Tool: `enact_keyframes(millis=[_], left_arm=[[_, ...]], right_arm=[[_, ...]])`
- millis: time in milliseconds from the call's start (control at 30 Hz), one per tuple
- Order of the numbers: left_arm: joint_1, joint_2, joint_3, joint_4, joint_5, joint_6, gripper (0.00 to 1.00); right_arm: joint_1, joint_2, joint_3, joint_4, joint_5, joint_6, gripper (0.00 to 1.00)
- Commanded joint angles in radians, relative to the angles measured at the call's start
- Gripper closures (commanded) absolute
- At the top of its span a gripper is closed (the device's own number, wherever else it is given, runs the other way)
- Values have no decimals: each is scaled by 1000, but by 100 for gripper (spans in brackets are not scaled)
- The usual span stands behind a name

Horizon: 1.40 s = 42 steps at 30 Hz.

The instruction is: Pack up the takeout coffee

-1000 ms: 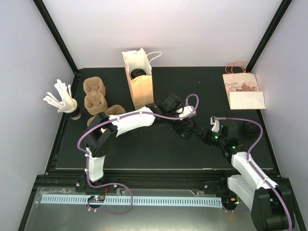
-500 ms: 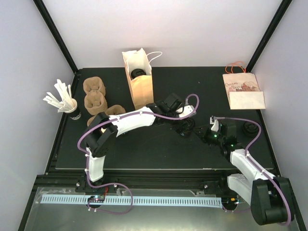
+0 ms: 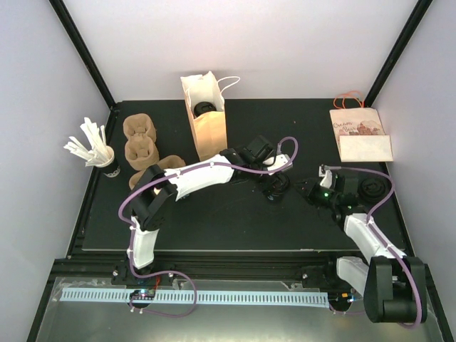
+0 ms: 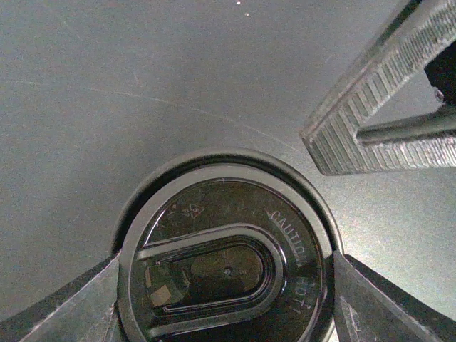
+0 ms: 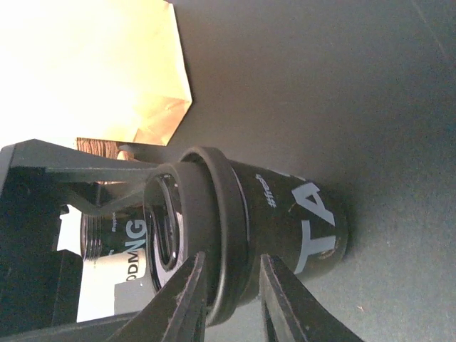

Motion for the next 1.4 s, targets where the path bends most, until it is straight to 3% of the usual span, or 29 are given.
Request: enact_keyframes(millis=[0,367,667,1367], left_arm=[[-8,47,-3,-98,-25,3,28],[-13,53,-2,-102,-43,5,28],[-21,61,-11,-90,-57,6,28],[-27,79,-43,-75,-35,-7,28]], right_arm=[[-13,53,56,-13,-55,-76,77],[-12,185,55,50,-122,-93,78],[-13,255,5,114,-125,-95,85],[-35,358,-122,208,-131,-60,85]])
